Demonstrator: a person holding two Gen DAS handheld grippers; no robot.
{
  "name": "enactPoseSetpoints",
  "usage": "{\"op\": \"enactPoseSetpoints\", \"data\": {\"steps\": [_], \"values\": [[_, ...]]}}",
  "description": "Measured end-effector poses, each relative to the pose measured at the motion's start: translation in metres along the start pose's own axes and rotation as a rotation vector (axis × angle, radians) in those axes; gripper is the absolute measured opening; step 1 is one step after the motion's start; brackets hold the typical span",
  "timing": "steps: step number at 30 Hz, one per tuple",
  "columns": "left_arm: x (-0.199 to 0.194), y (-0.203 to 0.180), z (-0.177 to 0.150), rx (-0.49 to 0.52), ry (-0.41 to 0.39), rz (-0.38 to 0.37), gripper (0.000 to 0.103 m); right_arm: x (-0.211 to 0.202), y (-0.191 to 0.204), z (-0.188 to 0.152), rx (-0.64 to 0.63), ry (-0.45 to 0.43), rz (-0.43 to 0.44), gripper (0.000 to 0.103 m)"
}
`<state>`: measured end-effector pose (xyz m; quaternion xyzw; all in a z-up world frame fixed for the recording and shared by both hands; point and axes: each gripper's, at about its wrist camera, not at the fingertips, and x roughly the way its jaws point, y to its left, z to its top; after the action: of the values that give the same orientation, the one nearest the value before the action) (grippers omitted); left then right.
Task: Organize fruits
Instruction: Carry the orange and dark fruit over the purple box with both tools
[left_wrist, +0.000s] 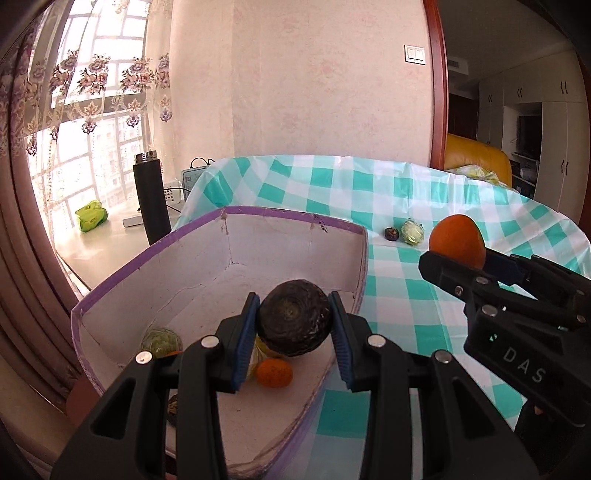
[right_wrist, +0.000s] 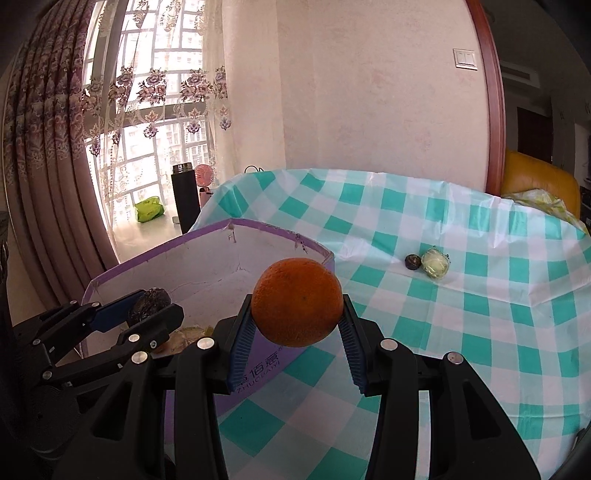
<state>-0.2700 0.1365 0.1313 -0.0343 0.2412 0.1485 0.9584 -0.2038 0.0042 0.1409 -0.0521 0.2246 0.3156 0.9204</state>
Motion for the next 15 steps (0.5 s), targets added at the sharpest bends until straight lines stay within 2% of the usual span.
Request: {"op": "enactPoseSetpoints", "data": {"steps": [9,15], "values": [[0.023,0.060,-0.008,-0.074,0.085,0.107,0.038,0.038,0.050,0.017,-0.108,0.061,0.055,0.045],[0.050,0.084,-0.015,-0.090,0.191,0.128,0.038,0.086,0.074,0.019,-0.197,0.229,0.053,0.045]]}}
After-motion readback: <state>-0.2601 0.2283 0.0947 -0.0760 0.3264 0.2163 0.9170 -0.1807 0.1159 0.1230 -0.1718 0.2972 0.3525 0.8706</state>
